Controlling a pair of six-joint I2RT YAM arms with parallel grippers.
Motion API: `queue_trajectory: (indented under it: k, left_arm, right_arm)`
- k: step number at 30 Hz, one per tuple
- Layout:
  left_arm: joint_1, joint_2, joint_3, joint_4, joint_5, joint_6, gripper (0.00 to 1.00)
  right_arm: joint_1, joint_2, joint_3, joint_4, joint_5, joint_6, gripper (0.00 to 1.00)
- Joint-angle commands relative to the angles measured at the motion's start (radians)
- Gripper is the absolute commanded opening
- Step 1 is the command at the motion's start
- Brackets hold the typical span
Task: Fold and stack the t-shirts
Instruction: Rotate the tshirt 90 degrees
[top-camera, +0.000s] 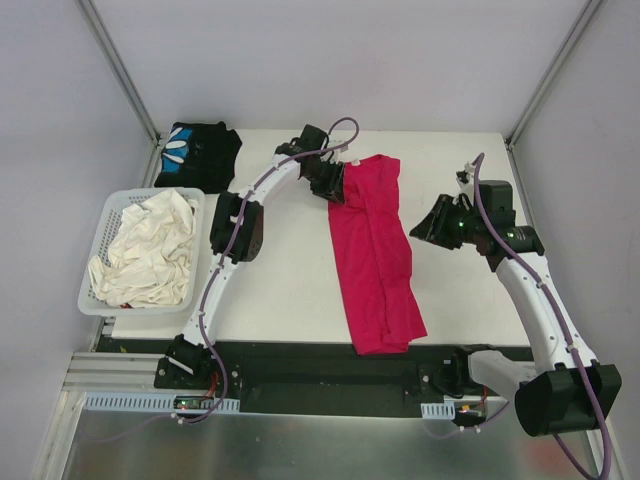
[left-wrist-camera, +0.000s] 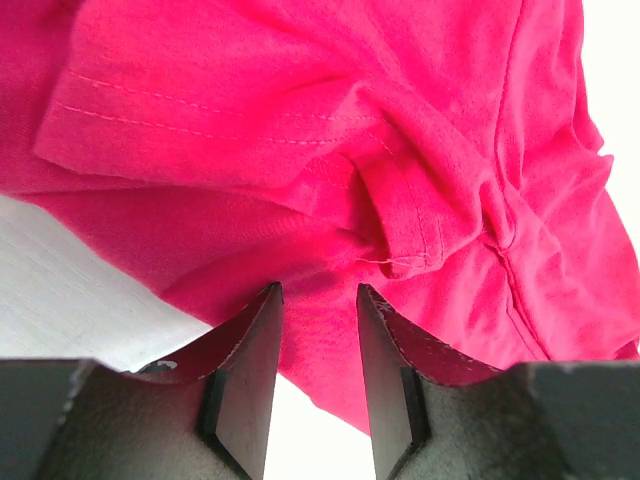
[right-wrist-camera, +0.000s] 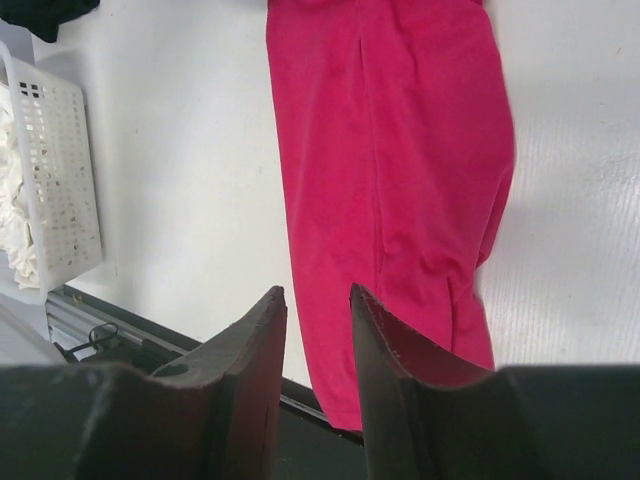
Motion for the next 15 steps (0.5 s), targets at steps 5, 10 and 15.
queue_trajectory:
  k: [5,10,15]
  left_arm:
    - [0.04,0.054,0.122,-0.011,0.002,-0.081,0.35]
    - [0.056,0.072,0.166,-0.002,-0.009,-0.11,0.35]
    - [0.075,0.081,0.171,0.009,-0.002,-0.127,0.35]
  right_arm:
    - [-0.004,-0.056,0.051,-0.1,-0.033,-0.031,0.36]
    - [-0.006,-0.084,0.043,-0.13,-0.02,-0.044,0.36]
    - [-0.004,-0.095,0.037,-0.137,-0.023,-0.039,0.36]
